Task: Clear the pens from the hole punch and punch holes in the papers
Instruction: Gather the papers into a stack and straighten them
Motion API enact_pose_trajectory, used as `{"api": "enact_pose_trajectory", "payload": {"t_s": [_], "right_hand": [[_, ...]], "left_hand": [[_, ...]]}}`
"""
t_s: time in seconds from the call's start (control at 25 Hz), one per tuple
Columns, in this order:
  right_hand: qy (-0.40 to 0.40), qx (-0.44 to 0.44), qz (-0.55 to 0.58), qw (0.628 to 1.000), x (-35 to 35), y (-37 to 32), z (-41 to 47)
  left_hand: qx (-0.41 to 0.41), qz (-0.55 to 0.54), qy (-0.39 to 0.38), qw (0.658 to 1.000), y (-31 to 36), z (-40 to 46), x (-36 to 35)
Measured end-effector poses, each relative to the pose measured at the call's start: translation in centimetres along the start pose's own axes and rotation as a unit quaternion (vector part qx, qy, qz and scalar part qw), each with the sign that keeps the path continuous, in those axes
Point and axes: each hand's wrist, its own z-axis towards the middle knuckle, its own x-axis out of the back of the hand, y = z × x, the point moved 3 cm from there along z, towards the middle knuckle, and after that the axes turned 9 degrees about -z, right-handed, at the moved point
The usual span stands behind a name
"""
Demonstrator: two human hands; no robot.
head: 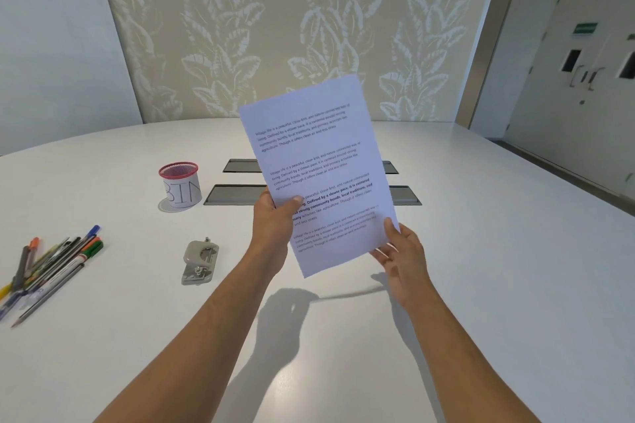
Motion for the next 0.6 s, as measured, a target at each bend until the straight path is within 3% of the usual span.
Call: {"api": "enact_pose_trajectory", "payload": {"t_s": [0.12,0.24,0.36,0.6], "right_hand": [[-0.089,0.025,0.132,0.987,-1.3,0.0,-0.6],[-0.073,0.055,0.167,0.982,-2.2,0.1,-0.7],[-0.032,0.034,0.147,0.988,-2.4,0.0,-1.0],[-0.011,0.075,0.061,0.995,-2.1,-0.7,-1.2]], "left_hand": [[0.013,-0.055,-0.003,0.998,-1.0,-0.3,-0.6],[0.018,-0.089,-0.006,0.996,-2.2,-0.8,-1.0],[0.029,-0.103,-0.001,0.994,-3.0,-1.0,-0.9],[0.041,-0.090,-0.017,0.995,-4.4,-0.7,0.0]]}}
